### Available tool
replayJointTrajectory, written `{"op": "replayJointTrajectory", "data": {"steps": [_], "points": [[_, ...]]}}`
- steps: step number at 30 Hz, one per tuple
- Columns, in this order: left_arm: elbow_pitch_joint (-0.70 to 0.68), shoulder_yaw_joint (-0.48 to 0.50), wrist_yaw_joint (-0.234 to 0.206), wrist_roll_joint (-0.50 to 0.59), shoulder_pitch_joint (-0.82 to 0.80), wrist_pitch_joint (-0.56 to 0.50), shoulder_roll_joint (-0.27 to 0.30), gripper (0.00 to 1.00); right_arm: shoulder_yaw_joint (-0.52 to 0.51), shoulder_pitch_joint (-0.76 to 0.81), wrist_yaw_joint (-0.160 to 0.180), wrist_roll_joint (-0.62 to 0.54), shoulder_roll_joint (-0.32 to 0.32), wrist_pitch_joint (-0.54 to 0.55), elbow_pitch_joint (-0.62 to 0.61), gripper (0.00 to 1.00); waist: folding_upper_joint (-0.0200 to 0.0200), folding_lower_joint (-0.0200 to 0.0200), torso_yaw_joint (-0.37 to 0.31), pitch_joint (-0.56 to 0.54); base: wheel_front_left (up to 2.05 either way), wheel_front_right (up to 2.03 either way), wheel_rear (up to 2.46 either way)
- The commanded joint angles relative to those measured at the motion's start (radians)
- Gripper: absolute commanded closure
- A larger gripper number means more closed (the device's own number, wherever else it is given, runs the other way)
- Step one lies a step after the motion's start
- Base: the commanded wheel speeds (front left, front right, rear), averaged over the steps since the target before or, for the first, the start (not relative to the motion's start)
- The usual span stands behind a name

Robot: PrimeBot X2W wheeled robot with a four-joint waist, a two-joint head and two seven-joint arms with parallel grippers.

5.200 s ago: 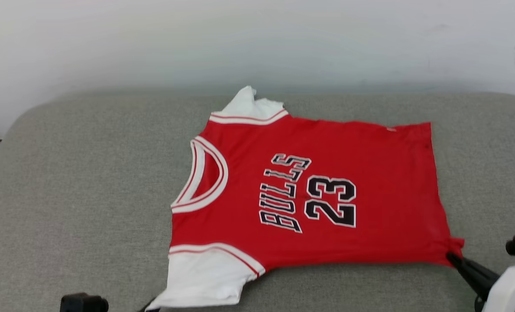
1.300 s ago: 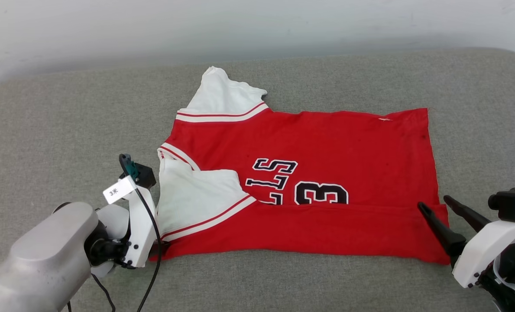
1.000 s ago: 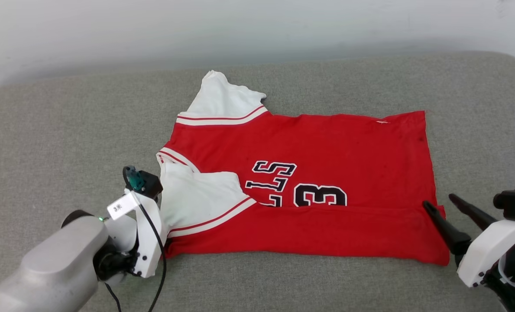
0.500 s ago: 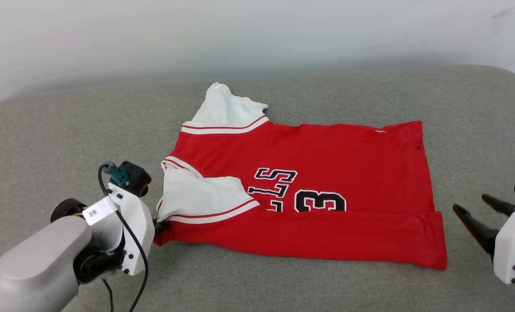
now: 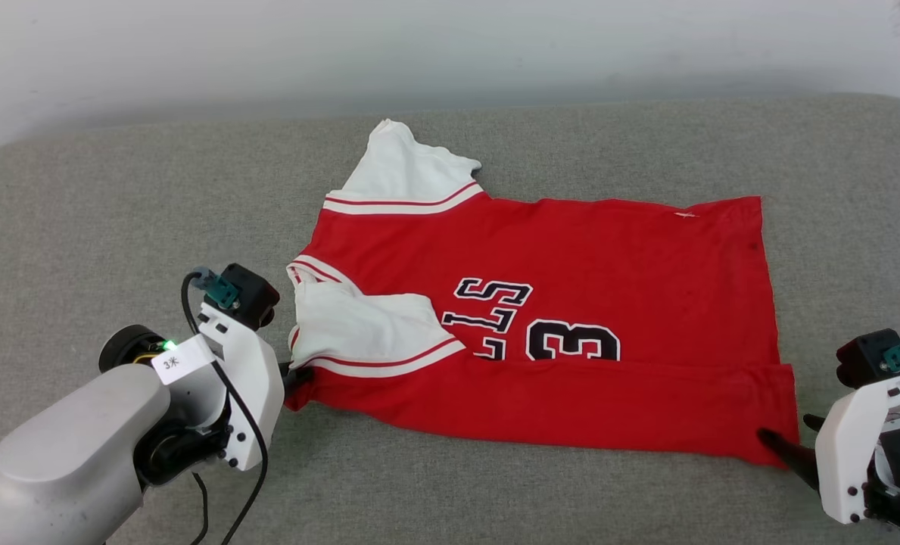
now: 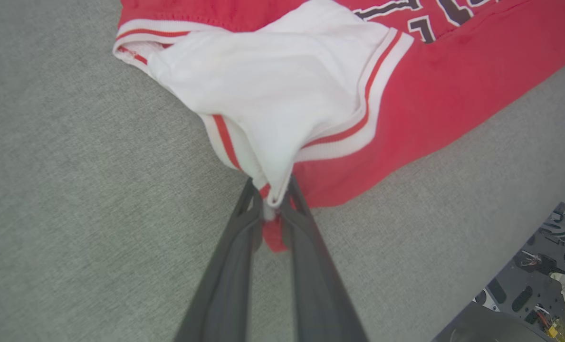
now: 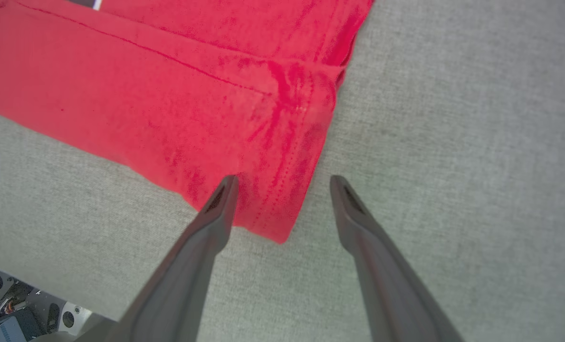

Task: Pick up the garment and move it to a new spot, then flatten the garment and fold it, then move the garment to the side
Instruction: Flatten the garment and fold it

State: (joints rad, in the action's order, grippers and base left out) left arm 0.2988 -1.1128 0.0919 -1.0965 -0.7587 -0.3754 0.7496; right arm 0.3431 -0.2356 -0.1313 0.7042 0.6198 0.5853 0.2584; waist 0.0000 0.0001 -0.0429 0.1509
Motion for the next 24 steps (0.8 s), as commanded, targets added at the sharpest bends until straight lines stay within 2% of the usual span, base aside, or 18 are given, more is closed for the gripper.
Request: {"op": "replayJointTrajectory", "data": {"steps": [1,6,10,12,13,14,24], "points": [[-0.004,0.004,-0.006,0.006,-0.011,0.002,0.003,1.00,0.011,-0.027,0.001,-0.014,-0.024,-0.014,0.039,0.00,0.0000,-0.0001,0.005,0.015,0.00,0.00,0.00],[-0.008,0.003,-0.009,0.012,-0.021,0.002,-0.002,1.00,0.057,-0.046,0.001,-0.040,-0.062,-0.039,0.126,0.00,0.0000,-0.0001,0.013,0.034,0.00,0.00,0.00],[-0.003,0.006,-0.011,0.007,-0.016,0.008,-0.003,1.00,0.122,-0.041,-0.003,-0.002,-0.117,-0.060,0.172,0.00,0.0000,-0.0001,0.017,0.042,0.00,0.00,0.00],[0.000,0.007,-0.014,0.003,-0.006,0.013,-0.001,1.00,0.150,-0.046,-0.005,0.013,-0.119,-0.075,0.182,0.01,0.0000,-0.0001,0.014,0.042,0.00,0.00,0.00],[0.002,0.007,-0.014,0.002,-0.001,0.015,0.000,1.00,0.158,-0.052,-0.005,0.014,-0.114,-0.087,0.185,0.87,0.0000,-0.0001,0.013,0.039,0.00,0.00,0.00],[0.005,0.007,-0.014,-0.001,0.005,0.019,0.001,1.00,0.166,-0.060,-0.005,0.018,-0.108,-0.102,0.188,1.00,0.0000,-0.0001,0.010,0.035,0.00,0.00,0.00],[-0.026,0.000,-0.031,-0.007,0.067,0.052,0.037,1.00,0.180,-0.073,0.001,0.056,-0.009,-0.209,0.140,1.00,0.0000,-0.0001,0.001,-0.026,0.00,0.00,0.00]]}}
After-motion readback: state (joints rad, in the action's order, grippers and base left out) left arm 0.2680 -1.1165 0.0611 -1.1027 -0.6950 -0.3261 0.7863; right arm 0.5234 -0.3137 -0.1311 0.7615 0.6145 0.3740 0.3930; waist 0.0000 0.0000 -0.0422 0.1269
